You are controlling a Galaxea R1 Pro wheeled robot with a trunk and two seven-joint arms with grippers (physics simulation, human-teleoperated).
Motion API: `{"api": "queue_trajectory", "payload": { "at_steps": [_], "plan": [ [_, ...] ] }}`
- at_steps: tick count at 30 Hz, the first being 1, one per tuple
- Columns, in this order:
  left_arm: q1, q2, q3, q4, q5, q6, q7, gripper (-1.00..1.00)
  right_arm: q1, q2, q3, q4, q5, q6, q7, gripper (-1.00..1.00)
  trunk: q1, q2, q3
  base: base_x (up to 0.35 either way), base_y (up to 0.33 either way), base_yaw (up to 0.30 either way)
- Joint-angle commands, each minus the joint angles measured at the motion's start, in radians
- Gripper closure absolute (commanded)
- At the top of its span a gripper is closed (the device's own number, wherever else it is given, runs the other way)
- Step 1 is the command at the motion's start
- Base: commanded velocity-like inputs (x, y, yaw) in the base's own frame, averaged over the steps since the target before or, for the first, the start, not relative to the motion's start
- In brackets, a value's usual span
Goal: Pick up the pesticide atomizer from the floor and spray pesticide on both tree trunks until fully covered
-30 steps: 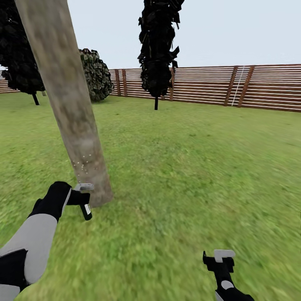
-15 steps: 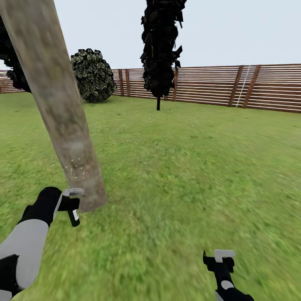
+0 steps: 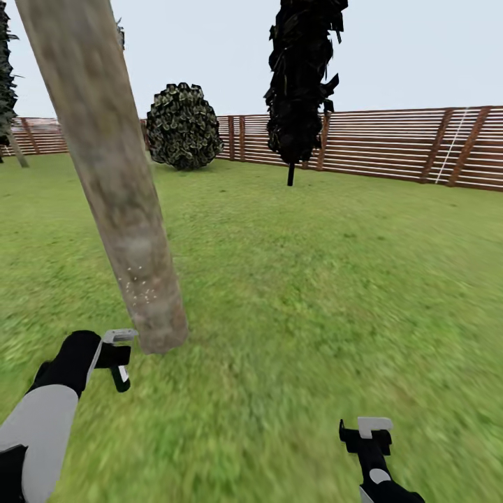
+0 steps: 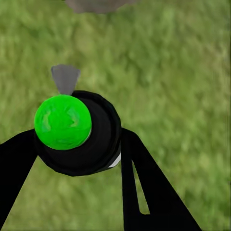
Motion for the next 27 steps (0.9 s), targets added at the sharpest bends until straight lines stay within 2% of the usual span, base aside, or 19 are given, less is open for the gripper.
{"api": "queue_trajectory", "payload": {
  "at_steps": [1, 3, 5, 7, 8, 10, 11, 12, 13, 15, 16, 17, 21, 25, 27],
  "plan": [
    [0.000, -0.023, 0.007, -0.003, -0.019, 0.000, -0.008, 1.00, -0.001, 0.000, -0.005, 0.001, 0.010, -0.002, -0.004, -1.00, 0.000, 0.000, -0.001, 0.236, -0.191, 0.020],
    [0.000, -0.021, 0.013, -0.005, -0.020, -0.002, -0.007, 1.00, -0.001, 0.000, -0.004, 0.001, 0.010, -0.002, -0.004, -1.00, 0.000, 0.000, -0.001, 0.240, -0.182, 0.006],
    [0.002, -0.007, 0.023, -0.008, -0.022, -0.004, -0.007, 1.00, -0.001, 0.000, -0.004, 0.001, 0.010, -0.002, -0.004, -1.00, 0.000, 0.000, -0.001, 0.232, -0.166, 0.001],
    [0.006, 0.019, 0.030, -0.004, -0.024, -0.005, -0.007, 1.00, -0.001, 0.000, -0.004, 0.002, 0.010, -0.001, -0.004, -1.00, 0.000, 0.000, -0.001, 0.139, -0.096, 0.050],
    [0.006, 0.020, 0.029, -0.003, -0.026, -0.005, -0.007, 1.00, -0.001, 0.000, -0.004, 0.002, 0.010, -0.002, -0.004, -1.00, 0.000, 0.000, -0.001, 0.047, -0.032, 0.180],
    [0.011, 0.011, 0.025, 0.002, -0.027, -0.005, -0.004, 1.00, -0.001, 0.000, -0.004, 0.002, 0.010, -0.002, -0.004, -1.00, 0.000, 0.000, -0.001, 0.018, -0.012, 0.239],
    [0.027, -0.010, 0.024, 0.010, -0.025, -0.005, 0.007, 1.00, -0.001, 0.000, -0.004, 0.002, 0.010, -0.002, -0.004, -1.00, 0.000, 0.000, -0.001, 0.004, -0.003, 0.269],
    [0.038, -0.051, 0.026, 0.015, -0.022, -0.006, 0.048, 1.00, -0.001, 0.001, -0.004, 0.001, 0.010, -0.002, -0.004, -1.00, 0.000, 0.000, -0.001, 0.001, -0.001, 0.249],
    [0.040, -0.063, 0.026, 0.016, -0.021, -0.007, 0.067, 1.00, -0.001, 0.001, -0.004, 0.001, 0.010, -0.002, -0.004, -1.00, 0.000, 0.000, -0.001, 0.041, -0.067, 0.137],
    [0.048, -0.071, 0.025, 0.017, -0.022, -0.034, 0.089, 1.00, -0.001, 0.000, -0.005, 0.000, 0.010, -0.002, -0.004, -1.00, 0.000, 0.000, -0.001, 0.093, -0.157, 0.066],
    [0.056, -0.075, 0.026, 0.020, -0.024, -0.107, 0.099, 1.00, -0.001, 0.000, -0.005, 0.000, 0.010, -0.002, -0.004, -1.00, 0.000, 0.000, -0.001, 0.165, -0.229, 0.009],
    [0.060, -0.075, 0.026, 0.021, -0.025, -0.124, 0.104, 1.00, -0.001, 0.000, -0.005, 0.000, 0.010, -0.002, -0.004, -1.00, 0.000, 0.000, -0.001, 0.176, -0.234, 0.005],
    [0.092, -0.074, 0.030, 0.015, -0.021, -0.144, 0.141, 1.00, -0.001, 0.000, -0.006, 0.000, 0.010, -0.002, -0.004, -1.00, 0.000, 0.000, -0.001, 0.207, -0.216, 0.001],
    [0.097, -0.067, 0.033, 0.015, -0.022, -0.146, 0.151, 1.00, -0.001, 0.000, -0.005, 0.000, 0.010, -0.002, -0.004, -1.00, 0.000, 0.000, -0.001, 0.145, -0.230, 0.000],
    [0.097, -0.072, 0.033, 0.015, -0.021, -0.146, 0.152, 1.00, -0.001, 0.000, -0.004, 0.000, 0.010, -0.002, -0.004, -1.00, 0.000, 0.000, -0.001, 0.015, -0.272, 0.000]
  ]
}}
